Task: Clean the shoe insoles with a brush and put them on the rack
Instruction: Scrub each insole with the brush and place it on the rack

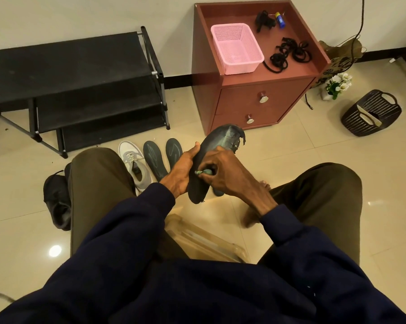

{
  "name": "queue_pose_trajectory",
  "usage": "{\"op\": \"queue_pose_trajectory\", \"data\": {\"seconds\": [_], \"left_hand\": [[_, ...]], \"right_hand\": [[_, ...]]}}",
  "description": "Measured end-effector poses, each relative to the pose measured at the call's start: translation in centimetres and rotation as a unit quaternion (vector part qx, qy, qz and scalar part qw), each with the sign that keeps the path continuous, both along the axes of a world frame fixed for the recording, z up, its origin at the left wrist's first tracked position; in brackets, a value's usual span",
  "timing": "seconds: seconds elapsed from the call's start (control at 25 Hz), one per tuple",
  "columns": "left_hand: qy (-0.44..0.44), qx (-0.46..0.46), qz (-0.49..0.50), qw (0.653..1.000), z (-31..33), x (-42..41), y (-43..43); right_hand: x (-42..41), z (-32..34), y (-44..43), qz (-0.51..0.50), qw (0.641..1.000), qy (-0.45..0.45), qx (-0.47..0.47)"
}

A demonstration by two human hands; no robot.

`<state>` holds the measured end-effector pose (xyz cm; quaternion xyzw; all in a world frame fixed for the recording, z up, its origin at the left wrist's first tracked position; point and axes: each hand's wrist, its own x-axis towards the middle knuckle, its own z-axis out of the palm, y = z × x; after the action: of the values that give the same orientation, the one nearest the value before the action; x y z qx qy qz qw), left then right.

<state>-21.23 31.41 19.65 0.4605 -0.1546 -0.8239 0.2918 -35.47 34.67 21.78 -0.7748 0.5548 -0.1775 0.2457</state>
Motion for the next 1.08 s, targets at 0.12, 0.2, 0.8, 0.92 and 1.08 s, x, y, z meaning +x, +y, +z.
{"op": "queue_pose_trajectory", "data": {"seconds": [0.12, 0.2, 0.8, 0.92, 1.08], "left_hand": [[0.006, -0.004, 0.015, 1.0, 0.0, 0.3, -0.1], [0.011, 0.002, 0.018, 1.0, 0.2, 0.3, -0.1], [0.034, 0.012, 0.042, 0.998, 0.2, 0.5, -0.2], [0.025, 0.003, 0.028, 0.999, 0.0, 0.1, -0.1], [0.047, -0.001, -0.006, 0.999, 0.4, -0.4, 0.2]], "right_hand": [[-0.4, 0.7, 0.0, 0.048, 0.995, -0.044, 0.074], [-0.6, 1.0, 0.0, 0.066, 0.993, -0.041, 0.084], [-0.4, 0.6, 0.0, 0.006, 0.998, -0.04, 0.055], [-1.2, -0.9, -0.9, -0.092, 0.993, 0.051, -0.046], [-2.7, -1.6, -1.4, -0.162, 0.984, 0.04, -0.061]]}}
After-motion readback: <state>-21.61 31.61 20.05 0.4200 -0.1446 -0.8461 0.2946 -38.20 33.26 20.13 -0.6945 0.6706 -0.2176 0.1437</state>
